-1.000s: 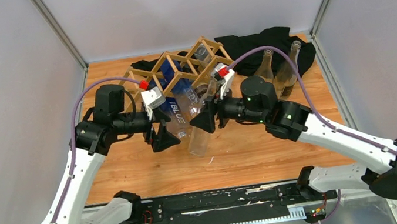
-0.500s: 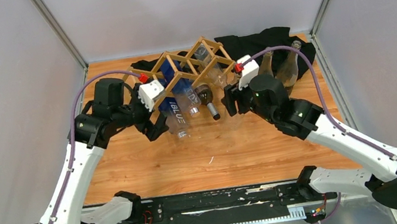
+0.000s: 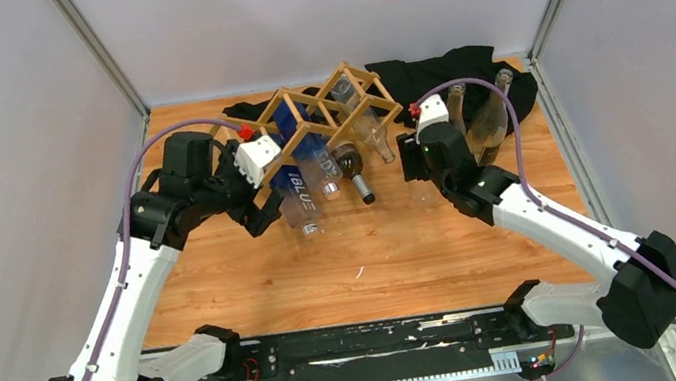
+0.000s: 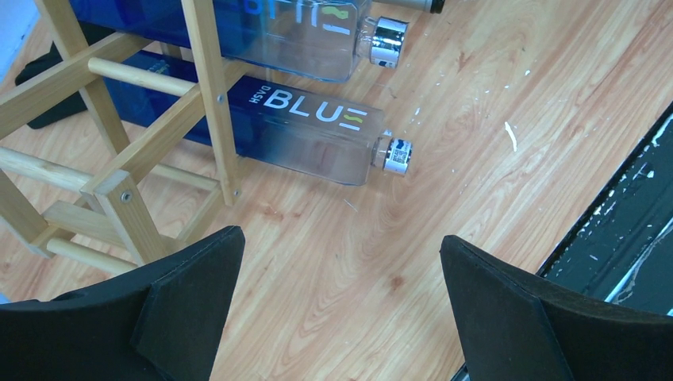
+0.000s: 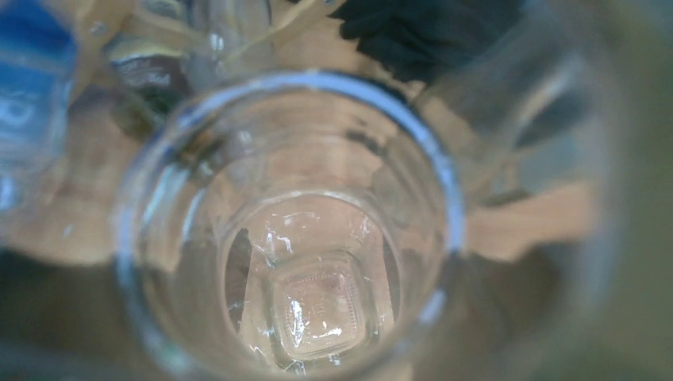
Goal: Take the wine bottle off the wine rack
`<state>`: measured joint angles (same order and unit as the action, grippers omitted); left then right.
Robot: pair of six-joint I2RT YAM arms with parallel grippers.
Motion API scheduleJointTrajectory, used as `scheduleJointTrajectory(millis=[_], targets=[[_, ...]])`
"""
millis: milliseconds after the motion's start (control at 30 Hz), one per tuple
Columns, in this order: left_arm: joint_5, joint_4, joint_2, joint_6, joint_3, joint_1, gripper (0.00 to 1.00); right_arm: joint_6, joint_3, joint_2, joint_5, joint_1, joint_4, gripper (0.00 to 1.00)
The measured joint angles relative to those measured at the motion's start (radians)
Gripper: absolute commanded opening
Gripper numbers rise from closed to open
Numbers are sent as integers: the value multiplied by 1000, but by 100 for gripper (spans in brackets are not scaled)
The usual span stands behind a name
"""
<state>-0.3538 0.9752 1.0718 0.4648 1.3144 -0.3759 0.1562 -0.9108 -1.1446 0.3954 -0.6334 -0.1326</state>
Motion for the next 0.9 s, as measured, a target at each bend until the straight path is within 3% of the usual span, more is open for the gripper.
scheduleJointTrajectory(millis=[367,800,900], targets=[[-1,0,0,7,-4,0,100,0,104,-103,32,21,231,0],[-2,0,0,17,-4,1,100,4,197,-171,58,21,372,0],[-2,-1,0,19,-4,1,100,8,206,-171,61,21,389,23]])
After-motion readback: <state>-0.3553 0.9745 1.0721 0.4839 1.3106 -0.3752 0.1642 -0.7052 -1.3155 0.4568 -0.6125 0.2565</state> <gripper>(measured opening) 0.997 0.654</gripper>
